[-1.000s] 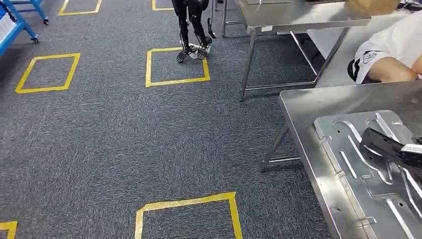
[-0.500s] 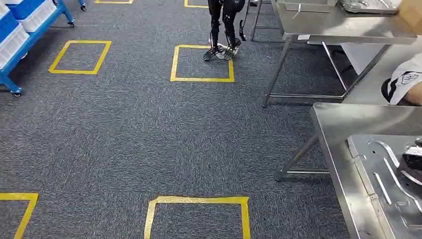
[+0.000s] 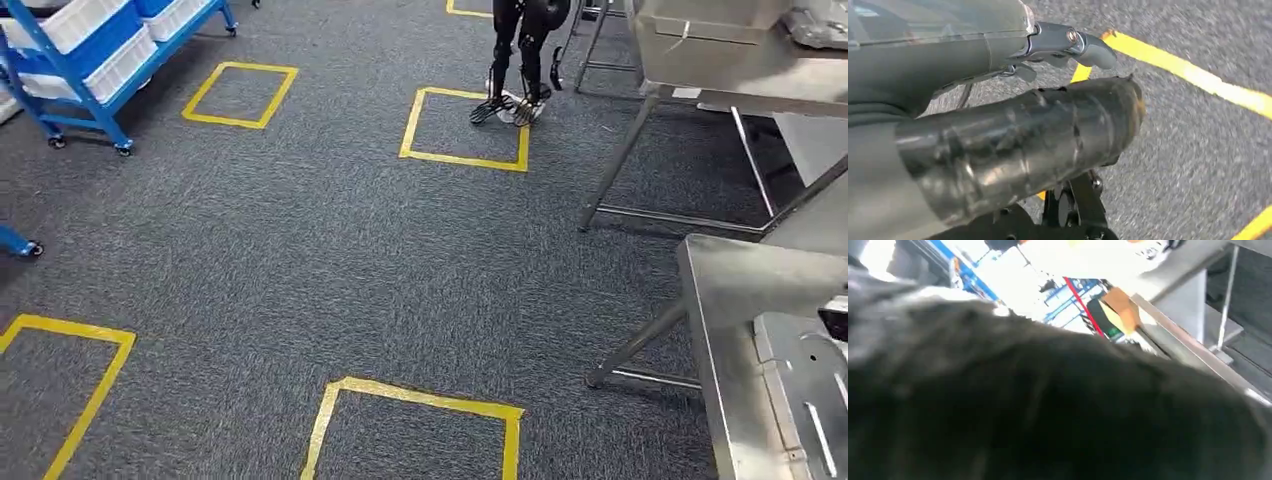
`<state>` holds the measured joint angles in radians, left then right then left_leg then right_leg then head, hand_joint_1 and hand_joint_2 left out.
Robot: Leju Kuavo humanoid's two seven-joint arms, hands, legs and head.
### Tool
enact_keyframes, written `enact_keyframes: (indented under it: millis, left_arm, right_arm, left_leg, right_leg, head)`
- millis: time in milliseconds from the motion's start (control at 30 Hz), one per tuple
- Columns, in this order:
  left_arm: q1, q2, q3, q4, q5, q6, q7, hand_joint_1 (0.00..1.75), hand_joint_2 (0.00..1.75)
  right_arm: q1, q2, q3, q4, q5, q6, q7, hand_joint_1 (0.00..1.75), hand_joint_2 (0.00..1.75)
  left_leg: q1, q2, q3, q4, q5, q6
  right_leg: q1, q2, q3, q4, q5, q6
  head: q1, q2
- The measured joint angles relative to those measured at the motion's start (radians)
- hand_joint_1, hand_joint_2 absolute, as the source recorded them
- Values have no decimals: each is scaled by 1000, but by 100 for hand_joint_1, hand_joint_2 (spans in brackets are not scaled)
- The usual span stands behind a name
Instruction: Take the parts from the cabinet and place them on the table.
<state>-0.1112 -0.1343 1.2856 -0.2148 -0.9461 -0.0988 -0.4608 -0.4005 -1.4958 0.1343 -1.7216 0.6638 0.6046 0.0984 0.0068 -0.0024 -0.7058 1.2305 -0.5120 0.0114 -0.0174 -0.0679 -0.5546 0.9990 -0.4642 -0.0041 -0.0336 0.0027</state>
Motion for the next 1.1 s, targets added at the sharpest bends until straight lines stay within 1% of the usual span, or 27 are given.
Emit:
enact_keyframes:
  millis: [33, 67, 100, 133, 233, 267, 300, 333, 400, 433, 467, 500, 533, 567, 600, 633, 667, 733, 767, 800, 833, 900, 933, 967, 1033, 1067, 1100]
  left_arm:
    - [0, 0, 0, 0, 0, 0, 0, 0, 0]
    - [0, 1, 0, 0, 0, 0, 0, 0, 0]
    - [-2, 1, 0, 0, 0, 0, 0, 0, 0]
    - [-2, 1, 0, 0, 0, 0, 0, 0, 0]
    - [0, 1, 0, 0, 0, 0, -1, 0, 0]
    - [2, 1, 0, 0, 0, 1, -1, 0, 0]
    - [1, 1, 0, 0, 0, 1, -1, 0, 0]
    - [0, 1, 0, 0, 0, 1, -1, 0, 0]
    - [-2, 1, 0, 0, 0, 3, -1, 0, 0]
    - [-1, 1, 0, 0, 0, 3, -1, 0, 0]
    - [-1, 1, 0, 0, 0, 3, -1, 0, 0]
    - [0, 1, 0, 0, 0, 5, -1, 0, 0]
    - [0, 1, 0, 0, 0, 8, 0, 0, 0]
    - [1, 1, 0, 0, -1, 10, 1, 0, 0]
    - [2, 0, 0, 0, -1, 12, 2, 0, 0]
    - [-1, -1, 0, 0, -1, 13, 3, 0, 0]
    - [-1, -1, 0, 0, -1, 15, 3, 0, 0]
    - [3, -1, 0, 0, -2, 16, 3, 0, 0]
    - [4, 0, 0, 0, -3, 18, 3, 0, 0]
    - [4, 0, 0, 0, -3, 18, 3, 0, 0]
    - [4, 0, 0, 0, -3, 18, 4, 0, 0]
    - [1, -1, 0, 0, -5, 18, 4, 0, 0]
    - [2, -1, 0, 0, -5, 18, 4, 0, 0]
    - [2, 0, 0, 0, -5, 19, 4, 0, 0]
    - [3, 1, 0, 0, -6, 21, 4, 0, 0]
    - [3, 2, 0, 0, -5, 21, 4, 0, 0]
    - [2, 2, 0, 0, -5, 21, 4, 0, 0]
  right_arm:
    - [0, 0, 0, 0, 0, 0, 0, 0, 0]
    - [1, 0, -2, 0, 0, -1, 1, 0, 0]
    - [7, -2, -7, 0, 0, -4, 5, 0, 0]
    - [18, -3, -14, 0, 0, -7, 8, 0, 0]
    - [64, -5, -42, -2, -5, -17, 11, 0, 0]
    - [82, -5, -53, -2, -5, -18, 13, 0, 0]
    - [88, -5, -66, -2, -5, -19, 13, 0, 0]
    - [94, -5, -75, -2, -5, -21, 13, 0, 0]
    - [115, -2, -83, -2, -3, -25, 15, 0, 0]
    - [127, 2, -84, -2, -2, -26, 15, 0, 0]
    - [139, 6, -84, -2, 1, -28, 16, 0, 0]
    - [148, 8, -87, -2, 3, -30, 16, 0, 0]
    - [160, 8, -96, -2, 6, -32, 16, 0, 0]
    - [177, 8, -113, -2, 8, -33, 15, 0, 0]
    - [196, 8, -131, -2, 12, -33, 13, 0, 0]
    - [214, 9, -148, -3, 16, -33, 9, 0, 0]
    - [230, 9, -168, -3, 25, -32, 6, 0, 0]
    - [256, 12, -199, -8, 32, -30, 0, 0, 0]
    - [268, 16, -211, -10, 35, -29, -3, 0, 0]
    - [281, 18, -224, -11, 39, -28, -5, 0, 0]
    - [292, 19, -237, -14, 43, -27, -6, 0, 0]
    - [310, 28, -257, -17, 51, -26, -8, 0, 0]
    - [320, 34, -266, -18, 55, -26, -12, 0, 0]
    - [329, 40, -271, -19, 57, -24, -13, 0, 0]
    - [342, 53, -279, -20, 60, -24, -13, 0, 0]
    - [345, 56, -282, -20, 60, -24, -13, 0, 0]
    - [348, 58, -290, -22, 60, -24, -13, 0, 0]
  left_leg:
    - [1, 12, 49, -89, 40, 0]
    - [1, 39, 99, -180, 67, 1]
    - [-11, 59, 111, -197, 50, 7]
    - [-7, 38, 106, -202, 57, 15]
    - [-11, 12, 103, -208, 64, 33]
    - [-5, 6, 109, -217, 70, 39]
    - [-5, -2, 109, -218, 73, 44]
    - [-5, -10, 106, -217, 73, 46]
    - [-8, -26, 105, -217, 75, 49]
    - [-10, -39, 104, -215, 75, 49]
    - [-12, -49, 104, -214, 75, 49]
    - [-13, -62, 105, -211, 75, 49]
    - [-13, -75, 106, -209, 75, 49]
    - [-13, -86, 106, -207, 75, 48]
    - [-13, -96, 101, -207, 76, 45]
    - [-14, -107, 94, -201, 79, 39]
    - [-9, -118, 87, -205, 83, 32]
    - [-6, -144, 85, -211, 89, 18]
    - [-9, -129, 80, -201, 81, 18]
    - [-15, -69, 69, -177, 59, 13]
    - [-13, -28, 43, -121, 17, 6]
    - [-6, -8, -24, 22, -56, -2]
    - [-4, -6, -50, 80, -73, -6]
    - [-2, -4, -50, 84, -62, -8]
    - [-1, 2, 18, -35, 8, -11]
    - [-2, 19, 69, -124, 45, -9]
    - [-5, 59, 110, -199, 58, -3]
  right_leg:
    - [-2, -10, 1, 4, -3, 4]
    - [-2, -21, 2, 10, -8, 10]
    - [4, -28, -1, 15, -13, 17]
    - [5, -36, -2, 18, -14, 23]
    - [2, -61, 7, 13, -13, 38]
    - [-5, -29, 7, 21, -25, 45]
    - [-9, 27, -9, 58, -57, 46]
    - [-9, 49, -41, 123, -96, 47]
    - [-8, 64, -115, 276, -158, 49]
    - [-8, 65, -136, 316, -161, 49]
    - [-8, 65, -137, 309, -140, 47]
    - [-8, 67, -113, 254, -97, 42]
    - [-7, 75, -74, 167, -46, 37]
    - [-7, 104, -32, 74, -1, 31]
    - [-8, 157, -13, 40, -16, 24]
    - [-6, 157, -15, 22, -11, 23]
    - [-2, 138, -16, 27, -11, 23]
    - [1, 116, -12, 20, -9, 15]
    - [-13, 101, -5, 5, 0, 6]
    - [-9, 86, -1, -3, 2, 4]
    - [-7, 74, -2, -3, 3, -3]
    - [-4, 47, -2, -2, 2, -4]
    - [-3, 33, -3, -1, 2, -4]
    - [-3, 21, -3, -1, 1, -3]
    - [-5, -4, -3, 3, -3, 1]
    - [-5, -14, -1, 7, -6, 5]
    - [-5, -23, 0, 12, -11, 10]
  head:
    - [0, 0]
    - [0, 0]
    - [0, 0]
    - [2, 0]
    - [0, 0]
    - [1, 0]
    - [2, 0]
    - [3, 0]
    - [3, 0]
    - [2, 0]
    - [3, 0]
    - [3, 0]
    - [3, 0]
    - [3, 0]
    - [3, 0]
    - [2, 0]
    - [3, 0]
    - [2, 0]
    - [3, 0]
    - [3, 0]
    - [0, 0]
    - [1, 0]
    - [0, 0]
    - [1, 0]
    - [1, 0]
    - [1, 0]
    - [1, 0]
